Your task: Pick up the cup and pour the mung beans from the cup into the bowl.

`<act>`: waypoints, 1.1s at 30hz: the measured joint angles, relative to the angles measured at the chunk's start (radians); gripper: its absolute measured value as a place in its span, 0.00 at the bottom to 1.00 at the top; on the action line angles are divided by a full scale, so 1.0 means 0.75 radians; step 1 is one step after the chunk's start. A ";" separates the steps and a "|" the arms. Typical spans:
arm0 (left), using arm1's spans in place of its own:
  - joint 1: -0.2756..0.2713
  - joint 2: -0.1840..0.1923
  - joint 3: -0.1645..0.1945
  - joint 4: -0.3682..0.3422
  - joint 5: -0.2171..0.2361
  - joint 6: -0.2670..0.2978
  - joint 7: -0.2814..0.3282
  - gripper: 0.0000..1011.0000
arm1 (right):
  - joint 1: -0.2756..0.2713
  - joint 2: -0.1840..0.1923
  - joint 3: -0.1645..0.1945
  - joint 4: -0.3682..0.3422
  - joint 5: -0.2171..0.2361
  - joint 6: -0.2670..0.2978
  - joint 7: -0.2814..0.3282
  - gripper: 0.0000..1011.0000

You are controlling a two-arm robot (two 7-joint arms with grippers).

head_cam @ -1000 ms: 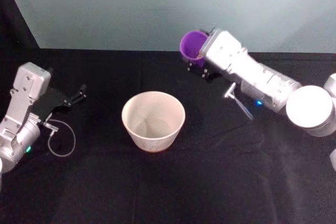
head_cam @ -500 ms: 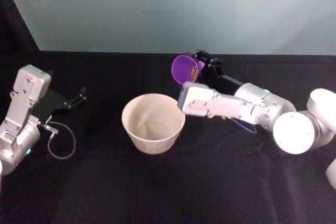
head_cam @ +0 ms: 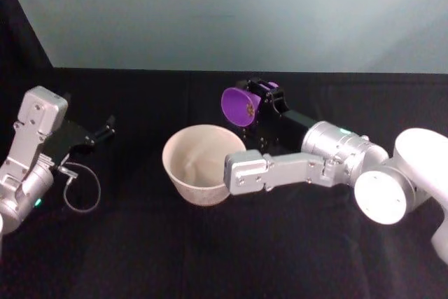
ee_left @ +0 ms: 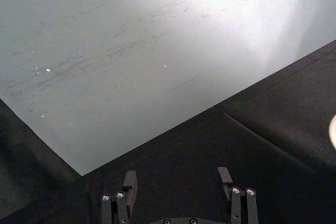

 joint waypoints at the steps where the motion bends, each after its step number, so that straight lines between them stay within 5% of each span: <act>1: 0.000 0.000 0.000 0.000 0.000 0.000 0.000 0.99 | 0.000 0.003 -0.006 -0.005 -0.022 0.000 -0.001 0.72; 10: 0.000 0.000 0.000 0.000 0.000 0.000 0.000 0.99 | 0.003 0.023 -0.046 -0.028 -0.191 -0.003 -0.027 0.72; 33: 0.000 0.000 0.000 0.000 0.000 0.000 0.000 0.99 | 0.001 0.046 -0.107 -0.056 -0.497 -0.021 -0.047 0.72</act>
